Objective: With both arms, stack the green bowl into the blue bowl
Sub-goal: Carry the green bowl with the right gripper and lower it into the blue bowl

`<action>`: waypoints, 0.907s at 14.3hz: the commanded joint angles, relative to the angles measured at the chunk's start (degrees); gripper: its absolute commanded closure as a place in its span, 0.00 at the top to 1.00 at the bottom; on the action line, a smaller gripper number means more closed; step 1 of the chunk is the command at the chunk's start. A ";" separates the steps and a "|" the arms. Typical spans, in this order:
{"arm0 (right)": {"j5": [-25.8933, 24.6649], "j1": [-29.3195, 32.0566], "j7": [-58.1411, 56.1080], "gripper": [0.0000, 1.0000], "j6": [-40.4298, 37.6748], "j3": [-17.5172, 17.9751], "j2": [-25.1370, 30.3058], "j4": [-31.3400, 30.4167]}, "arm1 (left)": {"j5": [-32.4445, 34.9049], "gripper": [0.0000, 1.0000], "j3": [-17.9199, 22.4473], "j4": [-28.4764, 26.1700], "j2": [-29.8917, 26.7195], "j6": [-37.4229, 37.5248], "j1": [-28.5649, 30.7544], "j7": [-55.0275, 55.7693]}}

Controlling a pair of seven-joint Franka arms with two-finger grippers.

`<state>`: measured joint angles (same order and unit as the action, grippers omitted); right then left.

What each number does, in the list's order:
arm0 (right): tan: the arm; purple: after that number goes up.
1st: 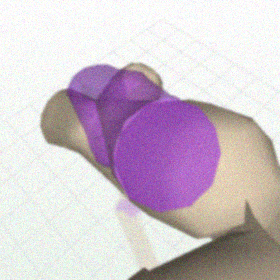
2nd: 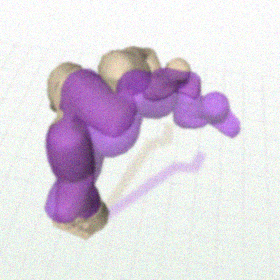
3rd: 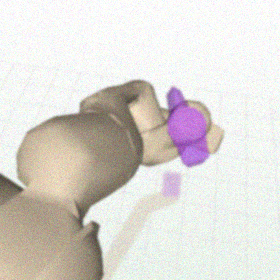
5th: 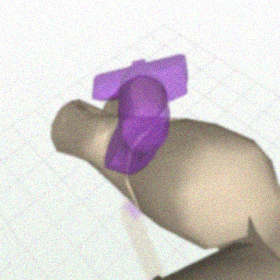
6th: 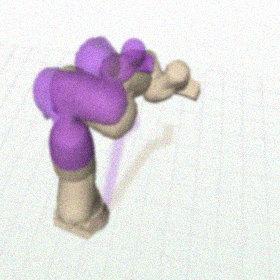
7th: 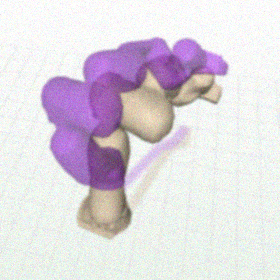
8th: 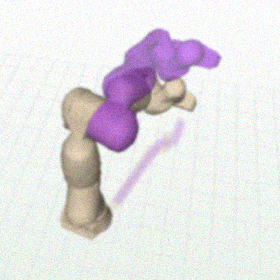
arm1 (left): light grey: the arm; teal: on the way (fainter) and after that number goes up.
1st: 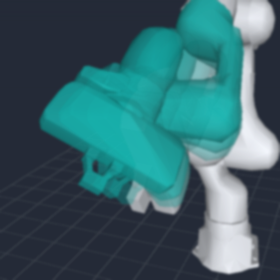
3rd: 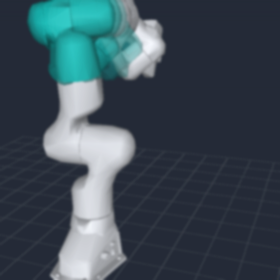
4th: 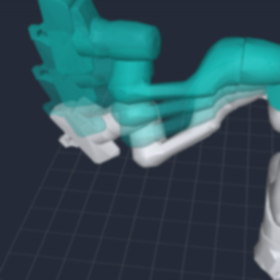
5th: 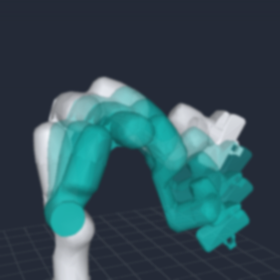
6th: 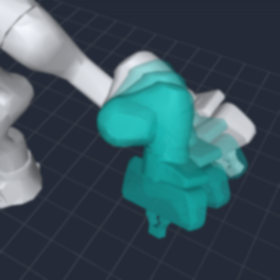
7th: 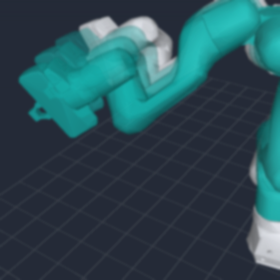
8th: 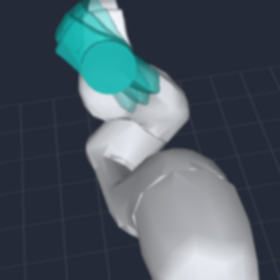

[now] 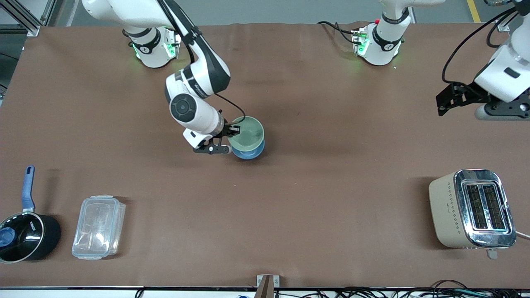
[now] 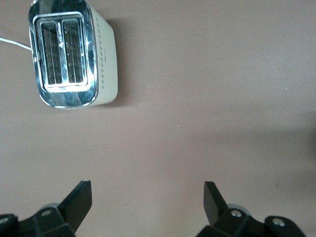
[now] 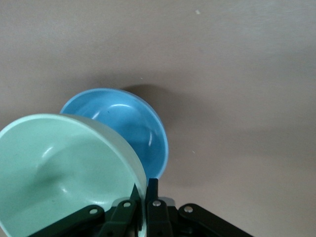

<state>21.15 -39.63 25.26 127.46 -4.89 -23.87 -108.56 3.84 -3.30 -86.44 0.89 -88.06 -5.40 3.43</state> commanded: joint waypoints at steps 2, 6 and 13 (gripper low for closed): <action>1.00 0.08 -0.29 0.04 2.61 -0.64 -0.12 -1.12 | -2.17 1.00 1.90 -5.85 -4.76 -0.53 -0.58 -1.15; 1.00 -0.27 -0.56 0.04 9.10 -0.64 -1.08 -3.93 | -2.17 1.00 1.81 -5.67 -4.41 -0.79 -0.93 0.16; 1.00 -0.45 -0.21 0.99 9.21 -0.64 -1.35 -4.29 | -2.26 1.00 1.81 -5.76 -4.41 -1.49 -0.67 0.43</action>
<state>21.16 -39.76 25.16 136.65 -5.47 -25.90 -111.92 2.55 -1.73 -91.17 -2.44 -88.57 -6.00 3.55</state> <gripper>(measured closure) 0.863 0.000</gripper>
